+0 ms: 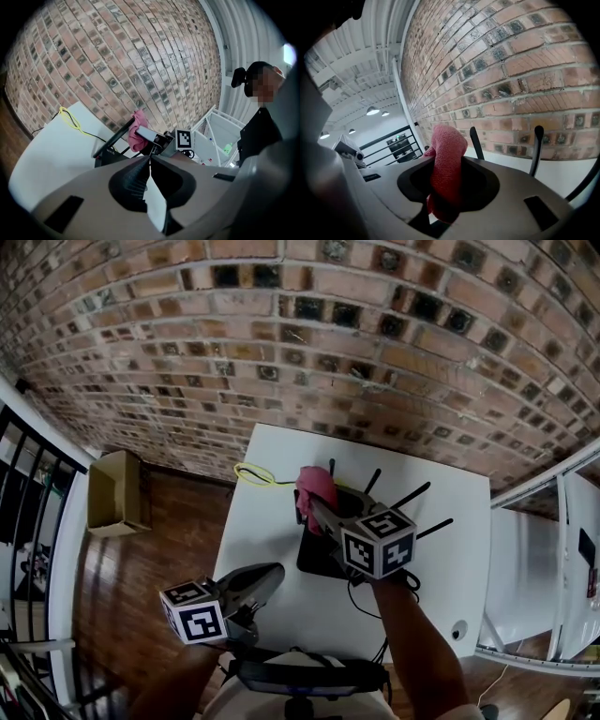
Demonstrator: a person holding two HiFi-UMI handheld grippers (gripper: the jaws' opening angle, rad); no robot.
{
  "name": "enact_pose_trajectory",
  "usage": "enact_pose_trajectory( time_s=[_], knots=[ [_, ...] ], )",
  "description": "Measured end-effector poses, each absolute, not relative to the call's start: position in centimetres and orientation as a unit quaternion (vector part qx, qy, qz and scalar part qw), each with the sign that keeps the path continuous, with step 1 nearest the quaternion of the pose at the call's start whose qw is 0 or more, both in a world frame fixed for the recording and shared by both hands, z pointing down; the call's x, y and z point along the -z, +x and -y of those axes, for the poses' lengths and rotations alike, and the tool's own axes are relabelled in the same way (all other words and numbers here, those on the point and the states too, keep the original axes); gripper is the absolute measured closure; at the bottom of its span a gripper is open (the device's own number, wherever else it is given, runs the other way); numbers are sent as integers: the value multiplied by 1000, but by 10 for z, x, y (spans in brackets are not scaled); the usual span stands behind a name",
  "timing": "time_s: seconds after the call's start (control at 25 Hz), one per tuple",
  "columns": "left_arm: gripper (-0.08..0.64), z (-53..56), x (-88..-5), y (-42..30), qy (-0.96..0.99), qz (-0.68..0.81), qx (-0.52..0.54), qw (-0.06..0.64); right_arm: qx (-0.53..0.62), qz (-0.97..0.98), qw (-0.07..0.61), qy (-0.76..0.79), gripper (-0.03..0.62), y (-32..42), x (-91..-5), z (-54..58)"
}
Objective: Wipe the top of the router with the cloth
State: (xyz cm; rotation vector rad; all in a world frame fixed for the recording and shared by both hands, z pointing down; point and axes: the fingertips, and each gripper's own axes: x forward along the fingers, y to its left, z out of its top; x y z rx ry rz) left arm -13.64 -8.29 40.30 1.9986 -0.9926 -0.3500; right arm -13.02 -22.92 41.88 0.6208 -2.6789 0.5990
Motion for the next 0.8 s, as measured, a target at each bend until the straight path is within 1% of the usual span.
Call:
enact_pose_trajectory(
  time_s=[0.6,0.8],
  knots=[
    [528,87,-414,-125,800,385,126,442,-244,910,254,219,462,-122,-491,212],
    [528,85,-415,-127,798,389,119,444,-252,889,303,234,462,-116,-520,207]
  ],
)
